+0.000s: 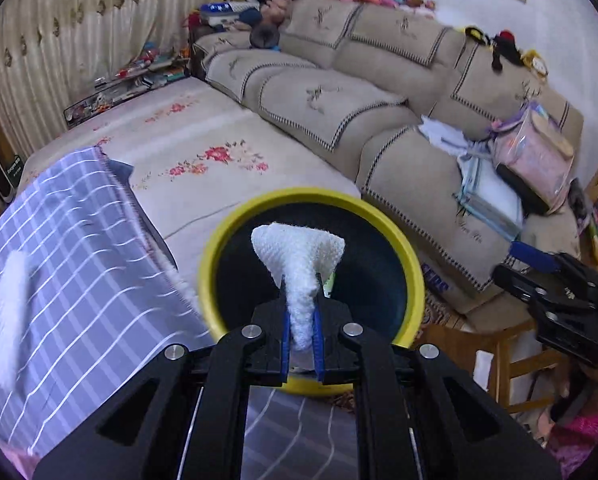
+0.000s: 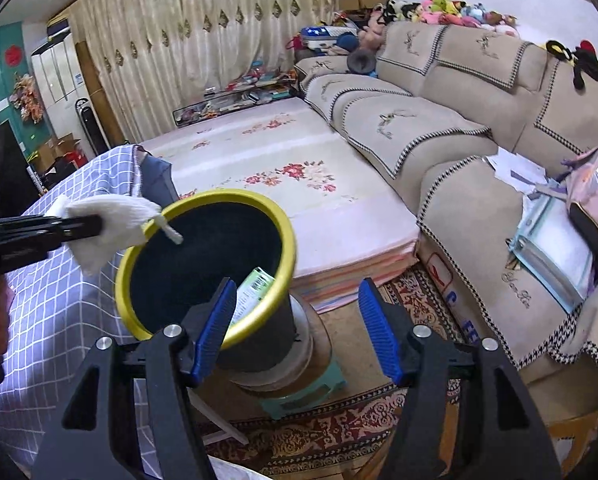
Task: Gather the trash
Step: 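Carry the white cloth into the bin and open the left gripper, then move the right gripper to the pink strawberry-milk carton and grasp it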
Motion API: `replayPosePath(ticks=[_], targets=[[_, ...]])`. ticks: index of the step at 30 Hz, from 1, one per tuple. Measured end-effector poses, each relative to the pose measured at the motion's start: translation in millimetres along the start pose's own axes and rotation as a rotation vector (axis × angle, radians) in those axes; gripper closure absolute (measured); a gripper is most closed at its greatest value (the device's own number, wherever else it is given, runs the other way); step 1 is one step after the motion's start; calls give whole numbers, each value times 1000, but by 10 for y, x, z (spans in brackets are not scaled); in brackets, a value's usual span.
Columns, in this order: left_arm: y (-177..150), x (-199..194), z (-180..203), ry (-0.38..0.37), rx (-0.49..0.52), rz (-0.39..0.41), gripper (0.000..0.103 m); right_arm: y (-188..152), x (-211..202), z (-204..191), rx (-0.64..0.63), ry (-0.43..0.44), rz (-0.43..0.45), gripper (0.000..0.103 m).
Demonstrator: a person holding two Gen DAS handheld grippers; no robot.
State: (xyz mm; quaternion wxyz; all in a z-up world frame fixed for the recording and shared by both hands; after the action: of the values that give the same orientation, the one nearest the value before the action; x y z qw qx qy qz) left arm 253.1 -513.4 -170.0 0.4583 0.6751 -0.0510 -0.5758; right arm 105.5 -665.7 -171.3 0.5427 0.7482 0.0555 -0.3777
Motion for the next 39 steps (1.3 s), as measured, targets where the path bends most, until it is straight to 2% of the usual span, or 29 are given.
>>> replayPosePath(ticks=[3,5,6,7,9,11,14,16,19,25,30,33,39], targets=[[-9,246,30,7,0,-32,90,-36,32,65,7,-2,-10,42],[-25,362,21,24,2,-46,75,-48,42,76,11,1,-12,42],[-44,369,4,30,4,-46,59,-50,45,62,12,3,-12,42],[-39,395,5,41,8,-43,49,-51,46,59,12,5,-12,42],[-47,438,3,57,18,-42,42,-45,57,57,12,10,-13,42],[-56,436,-27,59,7,-43,40,-54,62,30,10,14,-15,42],[-50,336,-27,31,-18,-28,37,-73,63,-19,4,20,-21,41],[-19,219,13,-5,-22,4,27,-78,77,-40,1,23,-24,40],[45,127,83,-32,-20,28,25,-77,72,-62,-2,24,-23,40],[138,56,75,-78,-48,19,23,-55,-16,-42,5,20,-6,40],[191,-82,21,-54,-49,44,23,-70,-20,47,20,5,-12,39],[198,-254,-53,-8,-56,71,23,-87,1,29,22,13,-18,39],[-13,-985,-412,64,-156,171,17,-98,90,-330,-30,74,-36,39]])
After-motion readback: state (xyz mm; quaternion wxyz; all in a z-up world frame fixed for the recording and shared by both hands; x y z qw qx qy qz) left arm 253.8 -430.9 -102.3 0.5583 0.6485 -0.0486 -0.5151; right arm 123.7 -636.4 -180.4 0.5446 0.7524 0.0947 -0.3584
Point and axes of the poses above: each gripper's, at about its wrist camera, not at the fingertips, and x roughly the way its jaws point, z to its right, y to its top, the point moved 10 cm from there along x, roughly the way its jaws point, and after that the axes turned 5 degrees about z, right-handed, at the moved point
